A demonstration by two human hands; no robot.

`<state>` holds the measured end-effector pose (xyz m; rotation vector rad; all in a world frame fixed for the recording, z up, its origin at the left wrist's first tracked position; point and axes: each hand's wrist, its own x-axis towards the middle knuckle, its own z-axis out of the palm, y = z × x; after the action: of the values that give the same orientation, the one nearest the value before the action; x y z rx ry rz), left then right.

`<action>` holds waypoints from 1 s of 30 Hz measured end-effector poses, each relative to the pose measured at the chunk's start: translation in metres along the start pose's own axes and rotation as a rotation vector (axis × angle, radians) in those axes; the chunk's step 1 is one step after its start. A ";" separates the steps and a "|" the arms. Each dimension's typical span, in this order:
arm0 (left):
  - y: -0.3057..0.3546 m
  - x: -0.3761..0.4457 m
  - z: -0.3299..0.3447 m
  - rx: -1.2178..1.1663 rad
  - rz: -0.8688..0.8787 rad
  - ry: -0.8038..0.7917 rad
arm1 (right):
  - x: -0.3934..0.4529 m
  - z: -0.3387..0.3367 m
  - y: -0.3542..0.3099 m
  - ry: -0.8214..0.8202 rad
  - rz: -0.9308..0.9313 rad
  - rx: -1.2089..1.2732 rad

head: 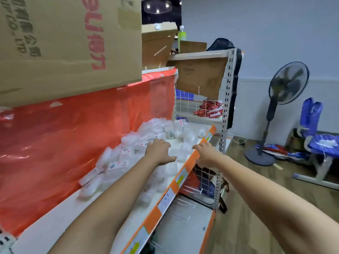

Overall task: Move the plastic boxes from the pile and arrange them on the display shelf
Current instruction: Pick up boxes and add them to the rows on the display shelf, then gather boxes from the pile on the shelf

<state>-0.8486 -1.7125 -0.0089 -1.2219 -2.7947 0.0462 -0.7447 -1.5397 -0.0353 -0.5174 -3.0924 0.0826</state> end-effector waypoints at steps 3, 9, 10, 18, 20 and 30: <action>-0.008 0.055 -0.003 0.005 -0.009 0.019 | 0.046 -0.019 0.025 0.014 0.025 0.014; -0.020 0.134 0.016 -0.015 -0.040 -0.018 | 0.115 -0.005 0.060 -0.039 0.065 0.073; -0.020 0.144 0.022 -0.025 -0.047 -0.036 | 0.125 0.000 0.064 -0.058 0.058 0.077; -0.031 0.220 0.041 -0.136 -0.195 -0.025 | 0.220 -0.001 0.092 -0.047 -0.069 0.174; -0.032 0.237 0.045 -0.145 -0.223 -0.043 | 0.244 -0.004 0.095 -0.069 -0.159 0.223; -0.031 0.280 0.059 -0.107 -0.277 -0.085 | 0.313 -0.001 0.096 -0.255 -0.589 0.198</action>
<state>-1.0661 -1.5271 -0.0459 -0.8589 -3.0479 -0.0732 -1.0094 -1.3467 -0.0406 0.4448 -3.2730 0.4716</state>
